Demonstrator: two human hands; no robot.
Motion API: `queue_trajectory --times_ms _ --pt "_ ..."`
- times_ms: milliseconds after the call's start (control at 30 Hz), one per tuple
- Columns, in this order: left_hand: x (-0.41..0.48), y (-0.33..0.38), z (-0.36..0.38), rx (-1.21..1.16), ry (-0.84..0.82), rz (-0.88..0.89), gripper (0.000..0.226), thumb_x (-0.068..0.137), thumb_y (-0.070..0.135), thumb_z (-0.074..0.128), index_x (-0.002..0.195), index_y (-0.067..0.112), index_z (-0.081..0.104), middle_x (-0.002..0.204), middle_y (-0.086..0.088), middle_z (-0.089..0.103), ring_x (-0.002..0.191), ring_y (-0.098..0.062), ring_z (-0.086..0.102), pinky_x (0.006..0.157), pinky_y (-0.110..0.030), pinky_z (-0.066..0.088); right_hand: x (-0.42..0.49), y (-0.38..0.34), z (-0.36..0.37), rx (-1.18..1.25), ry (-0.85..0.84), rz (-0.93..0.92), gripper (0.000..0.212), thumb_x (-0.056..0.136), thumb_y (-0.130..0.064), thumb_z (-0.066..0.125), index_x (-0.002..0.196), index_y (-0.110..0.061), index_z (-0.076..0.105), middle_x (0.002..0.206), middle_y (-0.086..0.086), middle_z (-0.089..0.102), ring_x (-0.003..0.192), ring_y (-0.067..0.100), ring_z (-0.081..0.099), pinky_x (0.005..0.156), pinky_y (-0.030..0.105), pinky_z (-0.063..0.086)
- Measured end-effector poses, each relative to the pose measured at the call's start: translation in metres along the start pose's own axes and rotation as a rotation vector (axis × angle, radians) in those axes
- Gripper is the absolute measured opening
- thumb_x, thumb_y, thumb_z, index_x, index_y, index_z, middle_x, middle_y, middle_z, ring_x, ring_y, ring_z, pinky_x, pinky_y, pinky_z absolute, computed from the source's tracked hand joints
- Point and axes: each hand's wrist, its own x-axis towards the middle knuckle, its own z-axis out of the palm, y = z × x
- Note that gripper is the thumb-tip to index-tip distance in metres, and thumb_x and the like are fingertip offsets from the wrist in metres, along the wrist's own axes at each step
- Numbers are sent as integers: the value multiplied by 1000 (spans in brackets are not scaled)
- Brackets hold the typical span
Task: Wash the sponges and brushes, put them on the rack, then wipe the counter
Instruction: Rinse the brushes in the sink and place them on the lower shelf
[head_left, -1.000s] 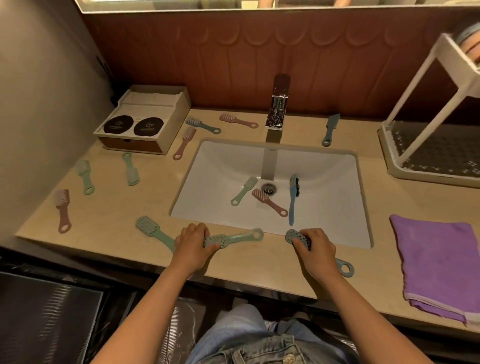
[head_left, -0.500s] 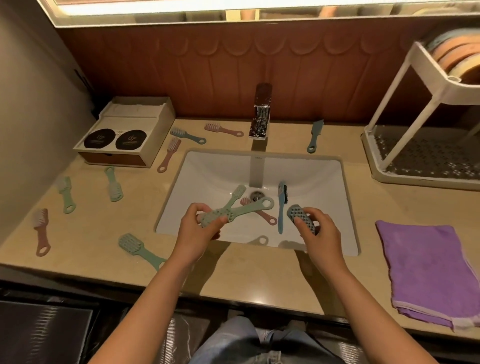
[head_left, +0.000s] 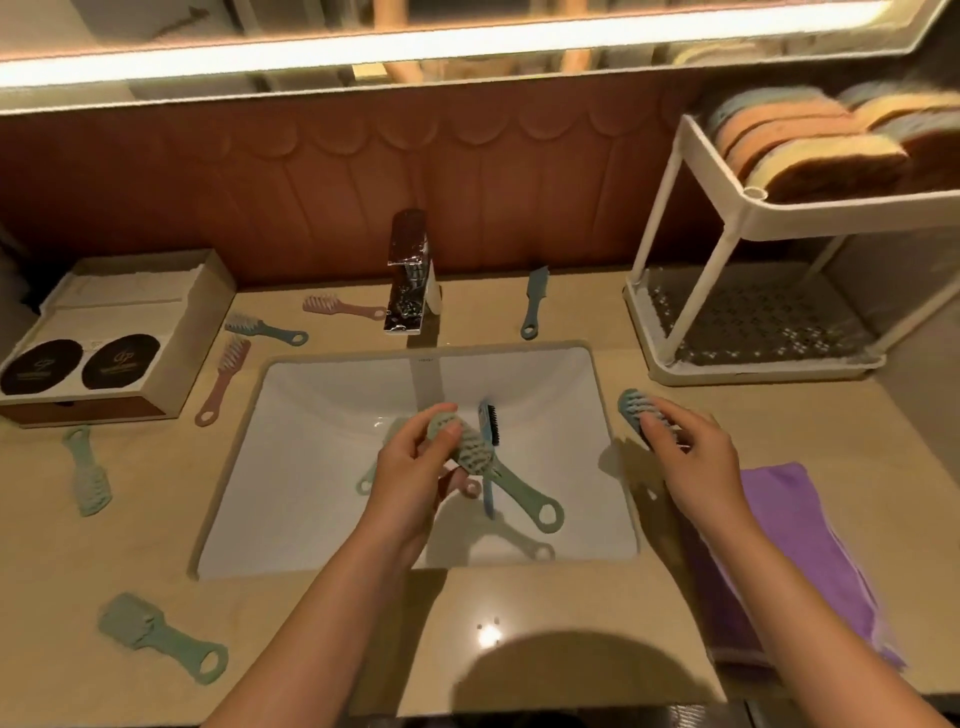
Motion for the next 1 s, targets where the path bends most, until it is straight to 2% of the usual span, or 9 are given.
queue_trajectory --times_ms 133,233,333,433,567,633,733,867,1000 --pt "25 3 36 -24 -10 -96 10 93 15 53 94 17 62 79 -4 65 71 -16 57 63 -28 39 40 16 -29 -87 90 34 29 86 -16 63 115 -12 64 112 9 62 100 19 57 86 33 47" --pt "44 -3 57 45 -4 -129 10 93 17 53 99 16 60 87 -2 65 83 -13 60 71 -26 41 69 26 -42 -199 123 38 24 83 -14 66 107 -13 65 109 8 63 96 17 55 82 31 44" --pt "63 -13 76 31 41 -188 6 91 20 56 96 19 59 93 0 65 87 -9 59 81 -30 36 102 38 -52 -316 139 40 23 82 -15 68 105 -16 66 108 6 62 100 24 58 90 46 46" --pt "78 -17 93 58 78 -180 7 90 19 58 96 16 60 91 0 65 83 -6 59 66 -22 36 133 50 -56 -438 123 21 22 83 -17 67 105 -17 67 109 7 62 104 29 57 95 46 39" --pt "84 -20 104 74 83 -143 9 90 13 59 82 15 62 82 -1 66 79 -10 60 63 -18 43 161 56 -55 -683 -9 50 25 86 -23 63 111 -25 65 113 5 64 112 26 53 97 36 29" --pt "90 -23 110 53 87 -164 10 90 13 57 83 15 63 81 -1 66 78 -10 61 59 -14 46 174 61 -54 -722 -92 69 24 87 -24 62 111 -26 64 111 4 67 112 27 55 96 36 29" --pt "92 -26 114 50 70 -199 6 91 16 57 88 16 63 82 1 67 73 -4 63 59 -20 43 186 66 -51 -772 -230 139 19 88 -28 60 106 -25 64 107 8 68 111 30 55 94 37 32" --pt "88 -30 117 50 36 -180 9 91 16 57 96 12 62 87 -3 70 65 3 66 49 -6 45 194 74 -49 -678 -336 250 5 85 -29 62 90 -30 62 105 8 67 111 30 54 95 39 38" --pt "88 -31 122 54 19 -192 10 91 18 57 98 13 62 86 -1 69 74 -4 66 57 -14 46 195 79 -53 -554 -343 274 5 85 -29 62 84 -33 64 102 3 69 108 26 56 98 41 40"
